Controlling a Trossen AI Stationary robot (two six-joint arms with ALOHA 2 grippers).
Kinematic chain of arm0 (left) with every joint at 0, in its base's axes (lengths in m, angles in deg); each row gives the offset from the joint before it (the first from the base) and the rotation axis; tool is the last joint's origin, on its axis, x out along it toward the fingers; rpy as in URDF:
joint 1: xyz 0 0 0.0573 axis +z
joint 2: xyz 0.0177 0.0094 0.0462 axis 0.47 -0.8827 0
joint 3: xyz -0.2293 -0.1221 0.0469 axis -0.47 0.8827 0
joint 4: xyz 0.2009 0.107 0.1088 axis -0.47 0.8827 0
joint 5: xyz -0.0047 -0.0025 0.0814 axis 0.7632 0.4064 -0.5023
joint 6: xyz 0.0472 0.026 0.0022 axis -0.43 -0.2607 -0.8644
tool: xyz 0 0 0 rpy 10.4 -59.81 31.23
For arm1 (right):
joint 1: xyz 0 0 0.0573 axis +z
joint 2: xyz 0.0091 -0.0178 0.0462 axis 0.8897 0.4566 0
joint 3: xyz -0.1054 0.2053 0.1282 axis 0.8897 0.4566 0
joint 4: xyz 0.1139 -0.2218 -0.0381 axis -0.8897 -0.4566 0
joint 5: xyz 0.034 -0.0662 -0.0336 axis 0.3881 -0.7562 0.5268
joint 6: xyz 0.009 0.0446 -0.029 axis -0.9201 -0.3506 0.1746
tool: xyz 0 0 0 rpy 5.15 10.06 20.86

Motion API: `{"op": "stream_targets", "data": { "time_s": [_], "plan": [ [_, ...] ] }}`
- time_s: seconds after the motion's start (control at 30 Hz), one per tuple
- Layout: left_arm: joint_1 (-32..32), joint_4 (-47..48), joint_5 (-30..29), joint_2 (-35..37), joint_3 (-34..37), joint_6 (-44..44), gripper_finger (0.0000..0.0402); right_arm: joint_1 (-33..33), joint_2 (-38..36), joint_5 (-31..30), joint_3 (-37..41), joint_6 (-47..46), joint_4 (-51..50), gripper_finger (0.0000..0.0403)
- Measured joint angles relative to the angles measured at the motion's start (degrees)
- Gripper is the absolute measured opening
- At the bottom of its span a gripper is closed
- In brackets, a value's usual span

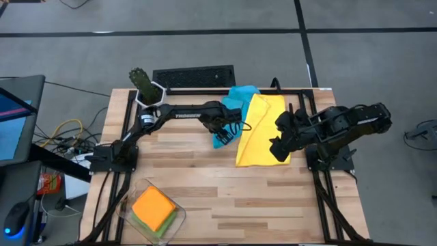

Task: Fold microfiber towels
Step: Fold the blue microfiber towel

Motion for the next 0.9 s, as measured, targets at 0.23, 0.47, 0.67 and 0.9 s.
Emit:
{"op": "stream_targets", "data": {
  "time_s": [0.23, 0.47, 0.67, 0.9],
  "plan": [
    [-2.9, -0.1, -2.1, 0.8, 0.0, 7.1, 0.0218, 0.7, 0.0, 0.0, 0.0, 1.4, -0.2, 0.0280],
    [-5.0, -2.3, -2.6, 0.8, 3.9, 13.0, 0.0218, 0.7, 0.0, 0.0, 0.0, 3.9, -1.1, 0.0280],
    [-5.4, -5.3, -2.8, 0.8, 6.1, 15.7, 0.0218, 0.7, 0.0, 0.0, 0.0, 6.0, -1.9, 0.0280],
    [-5.8, -6.3, -1.2, 0.8, 6.3, 16.9, 0.0218, 0.7, 0.0, 0.1, 0.0, 8.9, -1.9, 0.0280]
  ]
}}
